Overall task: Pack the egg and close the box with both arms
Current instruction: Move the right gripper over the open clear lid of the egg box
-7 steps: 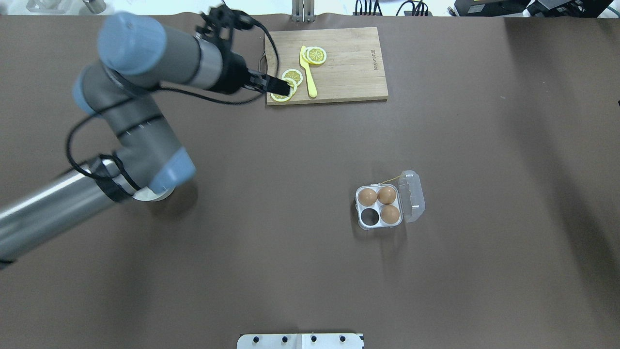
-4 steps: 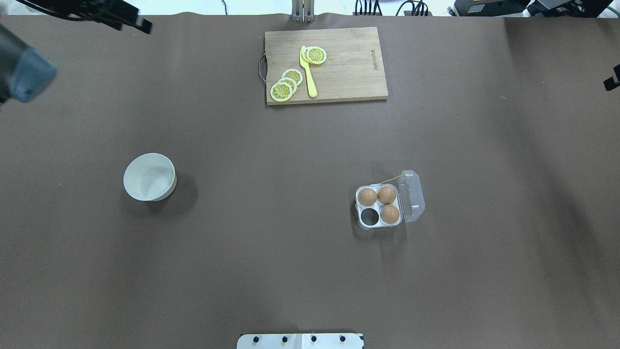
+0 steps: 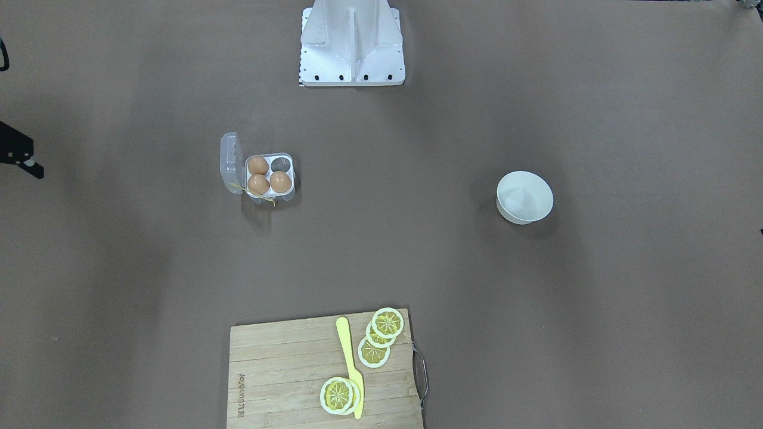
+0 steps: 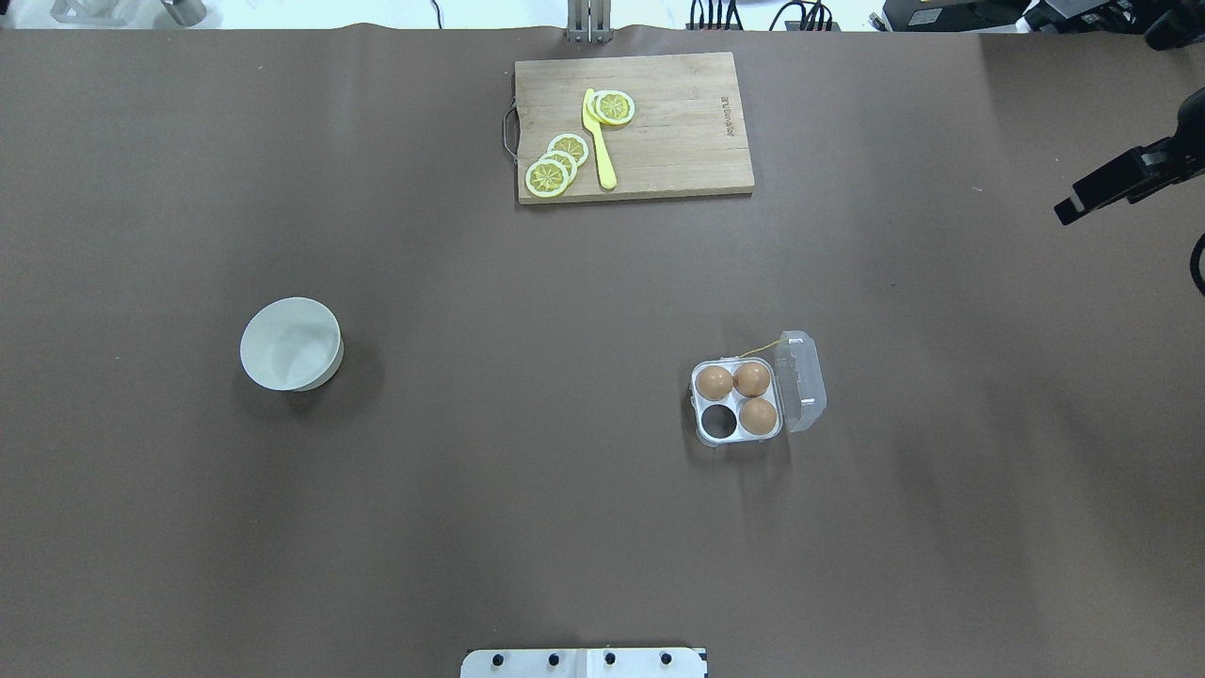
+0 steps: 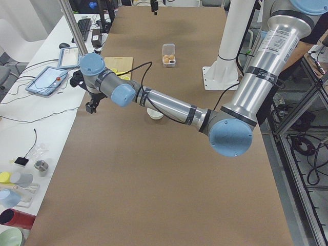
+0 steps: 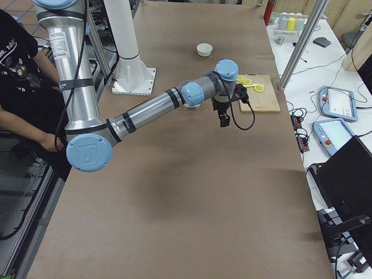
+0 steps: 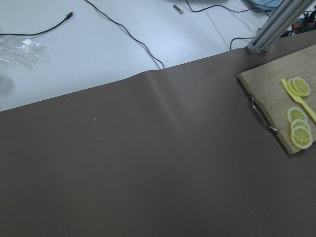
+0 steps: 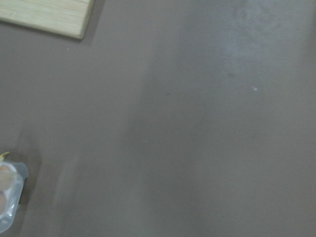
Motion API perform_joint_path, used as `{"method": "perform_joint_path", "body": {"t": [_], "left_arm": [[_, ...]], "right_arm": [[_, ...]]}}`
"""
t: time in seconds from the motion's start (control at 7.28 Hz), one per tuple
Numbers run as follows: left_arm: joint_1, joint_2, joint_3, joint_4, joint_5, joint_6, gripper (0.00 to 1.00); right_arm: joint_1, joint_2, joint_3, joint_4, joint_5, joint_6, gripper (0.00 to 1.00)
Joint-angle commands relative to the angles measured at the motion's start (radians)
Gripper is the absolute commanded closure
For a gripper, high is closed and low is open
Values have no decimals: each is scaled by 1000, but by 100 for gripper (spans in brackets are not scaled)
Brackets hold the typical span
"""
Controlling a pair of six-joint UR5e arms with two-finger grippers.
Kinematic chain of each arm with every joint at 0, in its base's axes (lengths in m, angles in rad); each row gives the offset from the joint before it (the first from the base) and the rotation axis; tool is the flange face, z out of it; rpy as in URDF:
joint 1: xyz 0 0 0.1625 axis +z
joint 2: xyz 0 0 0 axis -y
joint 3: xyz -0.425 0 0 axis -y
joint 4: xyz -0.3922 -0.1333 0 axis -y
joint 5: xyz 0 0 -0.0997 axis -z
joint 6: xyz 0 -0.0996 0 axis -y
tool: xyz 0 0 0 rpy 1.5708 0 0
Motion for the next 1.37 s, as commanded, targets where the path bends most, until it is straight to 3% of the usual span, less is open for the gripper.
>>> {"method": "perform_joint_path", "body": {"t": [0.0, 0.27, 0.41, 0.82, 1.24], "left_arm": [[-55, 5, 4, 261, 113, 297, 4], [-58, 11, -7, 324, 115, 316, 4], [-59, 54, -14, 325, 108, 316, 4], [-62, 59, -21, 337, 106, 314, 4], [-64, 59, -22, 338, 106, 314, 4]], "right_arm": [[-224, 3, 58, 2, -64, -6, 20], [-473, 30, 57, 13, -188, -2, 40], [-524, 56, 54, 11, -219, 4, 59], [-560, 85, 43, 10, -224, -3, 59], [-595, 179, -10, 5, -226, 4, 68]]}}
